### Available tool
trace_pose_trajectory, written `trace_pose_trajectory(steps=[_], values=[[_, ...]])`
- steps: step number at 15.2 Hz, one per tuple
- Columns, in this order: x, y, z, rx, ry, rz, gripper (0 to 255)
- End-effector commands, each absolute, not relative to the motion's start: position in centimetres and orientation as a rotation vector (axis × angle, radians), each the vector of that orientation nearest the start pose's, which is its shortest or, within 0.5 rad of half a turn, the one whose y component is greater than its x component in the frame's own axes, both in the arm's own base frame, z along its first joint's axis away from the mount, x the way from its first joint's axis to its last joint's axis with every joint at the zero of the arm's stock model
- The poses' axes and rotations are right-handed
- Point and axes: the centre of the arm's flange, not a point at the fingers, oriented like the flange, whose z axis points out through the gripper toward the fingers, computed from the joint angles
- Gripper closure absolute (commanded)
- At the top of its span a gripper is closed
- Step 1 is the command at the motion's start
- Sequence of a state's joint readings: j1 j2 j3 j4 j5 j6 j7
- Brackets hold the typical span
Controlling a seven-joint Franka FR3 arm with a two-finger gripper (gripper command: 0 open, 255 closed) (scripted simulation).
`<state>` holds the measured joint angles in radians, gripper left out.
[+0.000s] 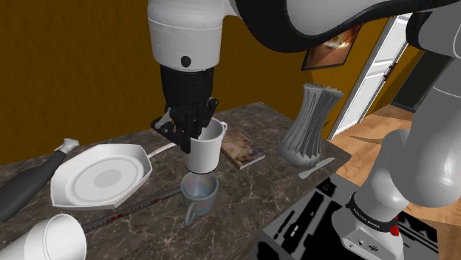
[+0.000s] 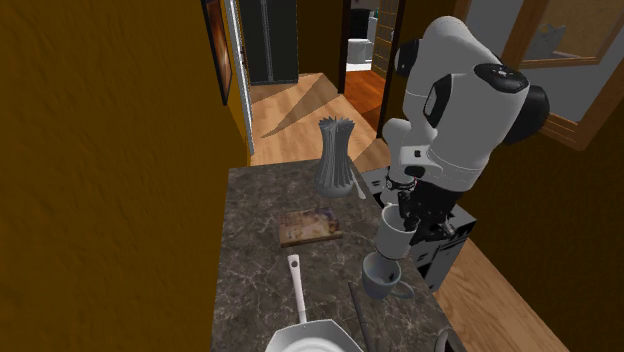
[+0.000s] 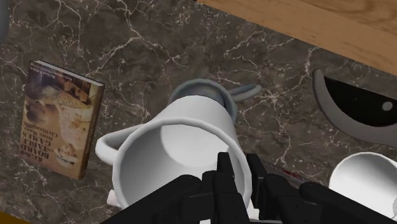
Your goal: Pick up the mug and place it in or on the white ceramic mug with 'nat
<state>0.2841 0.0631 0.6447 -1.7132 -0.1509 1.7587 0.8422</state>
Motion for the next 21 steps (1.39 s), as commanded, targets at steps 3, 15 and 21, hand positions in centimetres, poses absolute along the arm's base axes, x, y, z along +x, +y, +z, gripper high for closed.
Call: trace_pose_trajectory(steps=[3, 15, 21], values=[[36.3, 45.0, 52.4, -3.206, -0.183, -0.134, 255], [36.3, 45.0, 46.1, -3.206, -0.183, -0.134, 255], [36.3, 45.0, 46.1, -3.206, -0.183, -0.134, 255]])
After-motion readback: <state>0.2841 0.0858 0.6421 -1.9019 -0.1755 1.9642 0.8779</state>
